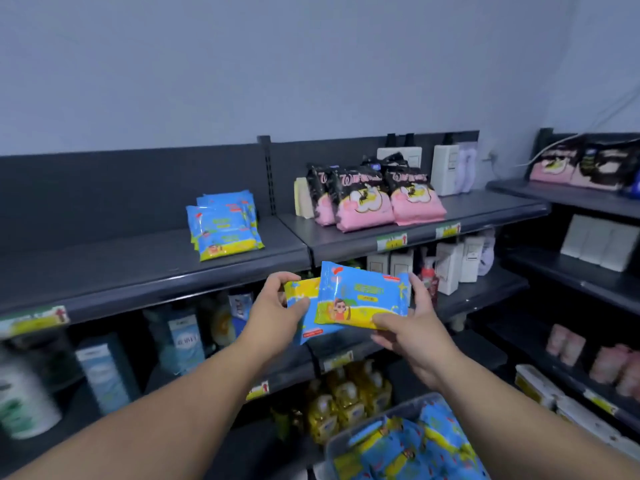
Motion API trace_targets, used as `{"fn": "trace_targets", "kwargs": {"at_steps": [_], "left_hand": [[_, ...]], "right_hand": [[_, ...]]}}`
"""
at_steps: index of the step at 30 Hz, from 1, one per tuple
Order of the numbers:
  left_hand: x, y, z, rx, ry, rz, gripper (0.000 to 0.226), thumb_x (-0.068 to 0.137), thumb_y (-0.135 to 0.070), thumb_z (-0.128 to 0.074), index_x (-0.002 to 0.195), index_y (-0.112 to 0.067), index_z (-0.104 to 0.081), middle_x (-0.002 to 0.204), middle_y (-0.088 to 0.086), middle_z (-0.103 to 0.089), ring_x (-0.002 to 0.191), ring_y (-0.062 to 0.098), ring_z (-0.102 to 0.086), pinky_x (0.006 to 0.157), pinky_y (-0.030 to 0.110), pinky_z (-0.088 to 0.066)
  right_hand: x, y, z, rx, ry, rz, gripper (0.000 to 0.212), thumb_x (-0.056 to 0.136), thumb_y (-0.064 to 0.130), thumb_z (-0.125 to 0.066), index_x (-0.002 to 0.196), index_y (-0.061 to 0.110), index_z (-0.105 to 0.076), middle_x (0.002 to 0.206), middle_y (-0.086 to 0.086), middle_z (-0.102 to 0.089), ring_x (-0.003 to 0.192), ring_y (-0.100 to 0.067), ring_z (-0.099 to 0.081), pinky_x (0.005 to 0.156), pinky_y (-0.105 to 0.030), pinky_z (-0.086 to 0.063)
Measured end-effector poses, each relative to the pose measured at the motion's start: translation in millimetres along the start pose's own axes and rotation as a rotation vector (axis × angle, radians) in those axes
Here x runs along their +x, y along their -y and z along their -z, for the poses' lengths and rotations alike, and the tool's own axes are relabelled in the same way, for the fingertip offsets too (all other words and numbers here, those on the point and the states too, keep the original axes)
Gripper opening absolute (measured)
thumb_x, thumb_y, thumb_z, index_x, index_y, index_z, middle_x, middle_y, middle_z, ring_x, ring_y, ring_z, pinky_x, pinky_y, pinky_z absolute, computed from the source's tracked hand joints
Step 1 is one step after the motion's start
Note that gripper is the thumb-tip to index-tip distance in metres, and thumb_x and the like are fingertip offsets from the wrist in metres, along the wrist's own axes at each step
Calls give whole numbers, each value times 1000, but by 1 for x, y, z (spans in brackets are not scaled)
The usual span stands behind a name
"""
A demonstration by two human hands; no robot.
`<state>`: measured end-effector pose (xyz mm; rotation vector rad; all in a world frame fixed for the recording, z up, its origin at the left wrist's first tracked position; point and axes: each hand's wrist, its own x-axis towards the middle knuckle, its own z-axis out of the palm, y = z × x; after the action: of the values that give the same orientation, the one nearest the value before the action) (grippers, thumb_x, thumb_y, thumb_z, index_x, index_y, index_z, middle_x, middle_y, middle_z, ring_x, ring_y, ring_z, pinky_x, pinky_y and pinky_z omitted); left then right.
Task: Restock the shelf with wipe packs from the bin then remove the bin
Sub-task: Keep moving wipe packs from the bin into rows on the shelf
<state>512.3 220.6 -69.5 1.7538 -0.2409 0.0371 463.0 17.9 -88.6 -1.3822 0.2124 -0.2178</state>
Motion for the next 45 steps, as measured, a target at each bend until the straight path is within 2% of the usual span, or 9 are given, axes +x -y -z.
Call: {"fn": "trace_targets", "kwargs": {"at_steps": [3, 14, 18, 24, 27, 30, 33, 37, 45], "left_hand": [[21, -12, 45, 5, -37, -44, 25, 92, -9, -60, 101, -31, -51, 99, 16, -66, 76, 24, -67, 67, 41, -56], [116, -26, 186, 53, -93, -91, 29, 87, -20, -67, 93, -45, -54, 92, 13, -62, 72, 19, -59, 64, 27, -47], [146, -12, 204, 54, -80, -20, 28, 88, -14, -66, 99, -37, -54, 104, 15, -68, 86, 24, -67, 82, 38, -55], [187, 5, 207, 100, -107, 92, 26, 92, -16, -58, 116, -26, -54, 77, 10, -62, 64, 19, -54, 64, 32, -47], [196, 11, 205, 202, -123, 154, 25, 97, -27, -48, 122, -28, -53, 95, 0, -64, 76, 16, -57, 72, 29, -49], [201, 13, 206, 432, -63, 197, 52, 91, -56, -47, 133, -24, -47, 124, -1, -60, 105, 17, -57, 89, 29, -44], [204, 12, 207, 624, 17, 233, 87, 74, -68, -63, 142, -24, -33, 121, -3, -61, 105, 15, -58, 85, 25, -43], [206, 14, 204, 532, -5, 205, 103, 61, -59, -80, 145, -27, -29, 131, -6, -54, 111, 15, -57, 96, 30, -47], [198, 17, 197, 499, -188, -63, 93, 68, -30, -85, 145, -28, -31, 140, -10, -42, 121, 5, -43, 96, 15, -31]], "right_hand": [[17, 21, -50, -77, 79, 67, 90, 82, -7, -63, 142, 48, -24, 111, -1, -68, 84, -19, -67, 67, -32, -57], [93, 67, -187, -144, 117, 161, 32, 91, 7, -61, 117, 25, -57, 107, 0, -72, 87, -21, -68, 71, -33, -57], [126, 66, -208, -285, 82, 174, 21, 88, 13, -64, 108, 23, -62, 102, 0, -73, 82, -17, -65, 67, -30, -51], [172, 63, -222, -508, 84, 116, 12, 87, 18, -67, 98, 19, -64, 91, 4, -70, 68, -9, -58, 57, -21, -41], [193, 57, -230, -697, 107, 59, 16, 83, 24, -69, 95, 15, -65, 96, 2, -70, 81, -13, -64, 69, -26, -48], [208, 57, -240, -837, 194, -7, 20, 83, 31, -70, 78, 16, -58, 85, 0, -63, 71, -14, -55, 61, -27, -39], [218, 62, -250, -900, 258, -21, 27, 83, 34, -71, 73, 17, -52, 75, 2, -55, 64, -11, -47, 55, -26, -33], [227, 62, -252, -824, 331, -20, 30, 82, 27, -74, 70, 16, -49, 67, 3, -55, 58, -10, -48, 48, -21, -35], [238, 39, -249, -566, 328, 181, 28, 73, 18, -83, 84, 14, -58, 81, 2, -70, 62, -3, -62, 55, -15, -44]]}}
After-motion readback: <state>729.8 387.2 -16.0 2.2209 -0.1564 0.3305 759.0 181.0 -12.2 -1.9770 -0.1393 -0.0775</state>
